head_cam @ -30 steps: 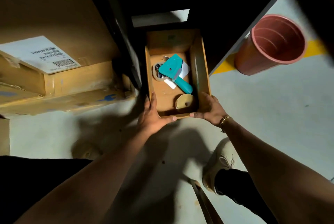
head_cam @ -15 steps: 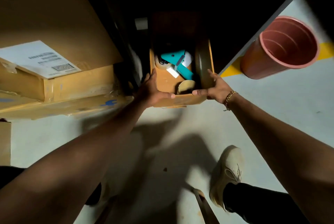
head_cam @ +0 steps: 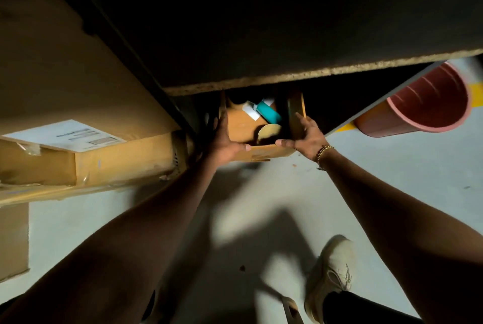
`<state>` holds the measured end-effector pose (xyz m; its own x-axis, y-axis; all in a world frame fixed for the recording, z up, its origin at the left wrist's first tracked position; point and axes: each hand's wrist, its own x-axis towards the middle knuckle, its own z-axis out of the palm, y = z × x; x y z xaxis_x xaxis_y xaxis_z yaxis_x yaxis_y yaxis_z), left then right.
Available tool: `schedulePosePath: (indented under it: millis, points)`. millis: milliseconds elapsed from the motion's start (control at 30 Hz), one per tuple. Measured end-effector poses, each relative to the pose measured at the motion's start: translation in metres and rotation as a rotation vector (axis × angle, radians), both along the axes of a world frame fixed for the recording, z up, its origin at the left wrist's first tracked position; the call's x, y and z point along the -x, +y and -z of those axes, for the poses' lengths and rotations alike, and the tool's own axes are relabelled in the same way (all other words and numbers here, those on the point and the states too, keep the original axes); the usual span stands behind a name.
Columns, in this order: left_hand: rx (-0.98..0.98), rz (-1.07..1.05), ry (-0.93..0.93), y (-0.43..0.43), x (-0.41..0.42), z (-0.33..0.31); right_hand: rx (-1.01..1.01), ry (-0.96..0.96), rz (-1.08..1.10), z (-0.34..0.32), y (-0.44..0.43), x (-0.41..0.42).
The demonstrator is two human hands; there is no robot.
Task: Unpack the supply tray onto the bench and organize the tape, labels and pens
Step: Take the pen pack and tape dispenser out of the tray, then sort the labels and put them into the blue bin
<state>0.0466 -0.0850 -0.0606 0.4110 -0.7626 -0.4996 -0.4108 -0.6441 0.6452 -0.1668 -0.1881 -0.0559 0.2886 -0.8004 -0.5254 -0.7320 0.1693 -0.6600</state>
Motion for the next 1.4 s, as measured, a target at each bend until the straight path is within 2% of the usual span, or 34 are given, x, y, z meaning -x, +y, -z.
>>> schedulePosePath:
  millis: [100, 267, 433, 600, 700, 800, 933, 1033, 1100, 1200, 1267, 1400]
  points:
    - [-0.146, 0.063, -0.102, 0.010, 0.010, -0.035, -0.022, 0.126, -0.085, -0.031, 0.013, 0.002]
    - [-0.207, 0.105, -0.033, 0.048, 0.022, -0.135, -0.151, 0.265, -0.246, -0.131, 0.052, 0.011]
    - [-0.232, 0.273, 0.065, 0.096, 0.005, -0.274, -0.282, 0.188, -0.231, -0.255, 0.093, 0.001]
    - [-0.367, 0.342, 0.083, 0.151, -0.016, -0.385, -0.337, 0.027, -0.237, -0.376, 0.144, -0.036]
    - [-0.294, 0.441, 0.080, 0.181, -0.033, -0.432, -0.340, -0.035, -0.381, -0.434, 0.170, -0.070]
    - [-0.221, 0.423, 0.085, 0.203, -0.068, -0.475, -0.294, -0.145, -0.427, -0.483, 0.195, -0.115]
    - [-0.036, 0.268, 0.007, 0.229, -0.143, -0.519, -0.175, -0.295, -0.358, -0.534, 0.224, -0.188]
    - [0.128, 0.015, -0.001, 0.241, -0.203, -0.531, -0.150, -0.378, -0.320, -0.550, 0.236, -0.244]
    - [0.191, -0.183, -0.042, 0.242, -0.237, -0.535, -0.168, -0.361, -0.276, -0.550, 0.238, -0.282]
    - [0.142, -0.342, -0.088, 0.237, -0.276, -0.527, -0.183, -0.277, -0.165, -0.535, 0.235, -0.331]
    - [0.086, -0.417, 0.010, 0.230, -0.295, -0.519, -0.121, -0.196, -0.171, -0.519, 0.232, -0.354]
    - [0.092, -0.639, 0.273, 0.216, -0.306, -0.516, -0.051, -0.061, -0.178, -0.505, 0.232, -0.375]
